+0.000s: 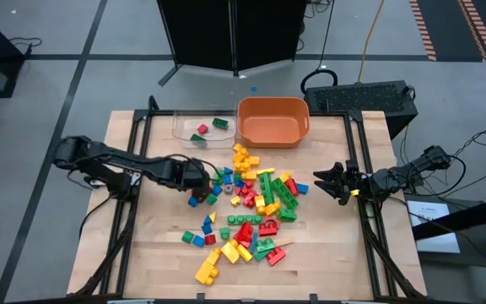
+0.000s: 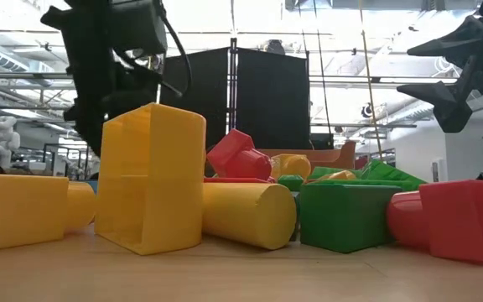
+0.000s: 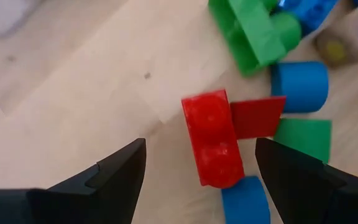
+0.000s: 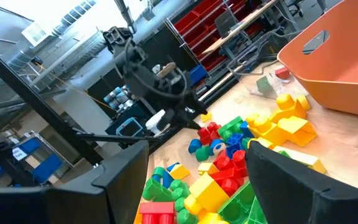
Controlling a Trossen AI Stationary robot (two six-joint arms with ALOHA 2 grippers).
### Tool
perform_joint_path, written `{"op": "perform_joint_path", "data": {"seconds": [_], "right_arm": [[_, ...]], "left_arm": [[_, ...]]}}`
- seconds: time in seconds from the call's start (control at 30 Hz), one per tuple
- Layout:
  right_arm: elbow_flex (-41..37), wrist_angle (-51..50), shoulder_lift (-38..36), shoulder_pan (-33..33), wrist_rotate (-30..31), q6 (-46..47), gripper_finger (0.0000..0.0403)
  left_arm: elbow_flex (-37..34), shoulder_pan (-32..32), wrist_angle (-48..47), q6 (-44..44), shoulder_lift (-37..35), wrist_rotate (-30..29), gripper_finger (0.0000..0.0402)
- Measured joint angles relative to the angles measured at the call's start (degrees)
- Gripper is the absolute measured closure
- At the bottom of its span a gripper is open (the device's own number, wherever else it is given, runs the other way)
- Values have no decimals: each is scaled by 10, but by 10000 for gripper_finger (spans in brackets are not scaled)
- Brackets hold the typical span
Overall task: Sort blocks by size
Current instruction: Put the big red game piece into the orange bin
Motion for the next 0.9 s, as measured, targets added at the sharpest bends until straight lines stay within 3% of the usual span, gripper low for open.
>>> {"op": "perform_joint_path", "data": {"seconds": [0.4,0.53,0.7,0.9], "right_arm": [[0,-1,0,0,0,0,142],[0,-1,0,0,0,0,142],[0,-2,0,0,0,9,142],[0,-6,0,0,0,10,142]], "left_arm": [[0,-47,50,-37,98,1,106],[2,-47,87,-22,126,18,156],[3,-48,86,-12,135,23,276],[-1,-47,84,-12,103,20,282]]}}
